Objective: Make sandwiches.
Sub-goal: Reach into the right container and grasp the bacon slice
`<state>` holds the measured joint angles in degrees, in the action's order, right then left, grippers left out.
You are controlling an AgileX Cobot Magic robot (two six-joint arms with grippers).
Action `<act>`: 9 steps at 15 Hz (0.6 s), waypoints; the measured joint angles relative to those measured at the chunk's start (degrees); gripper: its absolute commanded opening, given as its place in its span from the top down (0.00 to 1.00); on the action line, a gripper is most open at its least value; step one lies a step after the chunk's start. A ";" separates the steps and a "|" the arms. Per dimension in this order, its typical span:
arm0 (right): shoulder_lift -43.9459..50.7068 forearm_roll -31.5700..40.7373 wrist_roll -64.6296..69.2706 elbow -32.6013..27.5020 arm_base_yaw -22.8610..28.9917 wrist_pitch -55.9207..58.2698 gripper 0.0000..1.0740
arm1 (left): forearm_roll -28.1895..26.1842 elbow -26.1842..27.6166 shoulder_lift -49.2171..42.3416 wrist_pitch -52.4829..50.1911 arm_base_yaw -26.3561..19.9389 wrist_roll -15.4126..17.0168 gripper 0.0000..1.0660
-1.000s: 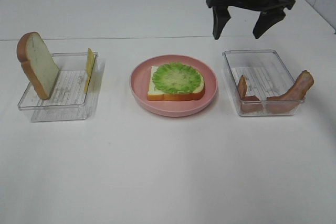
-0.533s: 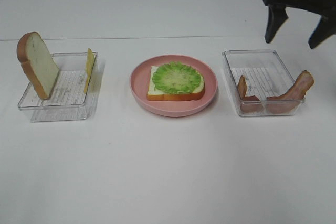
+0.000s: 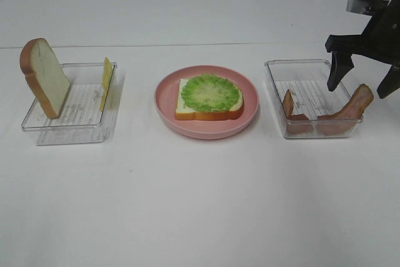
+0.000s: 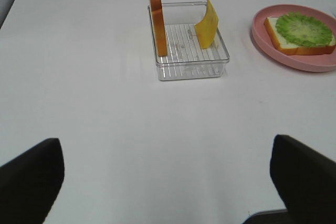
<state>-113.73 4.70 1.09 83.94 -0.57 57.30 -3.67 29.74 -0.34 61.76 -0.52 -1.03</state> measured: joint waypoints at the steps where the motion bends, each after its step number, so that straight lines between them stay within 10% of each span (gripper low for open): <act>1: -0.80 -0.52 0.00 0.00 0.00 -0.23 0.21 | 0.00 0.00 0.00 0.00 0.00 0.00 0.06; 3: -1.83 -0.69 0.00 -0.11 0.00 -0.40 0.22 | 0.00 0.00 0.00 0.00 0.00 0.00 0.06; 9: -3.04 -1.89 2.29 -0.17 0.00 -0.74 0.69 | 0.00 0.00 0.00 0.00 0.00 0.00 0.06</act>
<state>-116.77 2.81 3.38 83.77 -0.57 56.55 -3.67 29.74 -0.34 61.76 -0.52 -1.03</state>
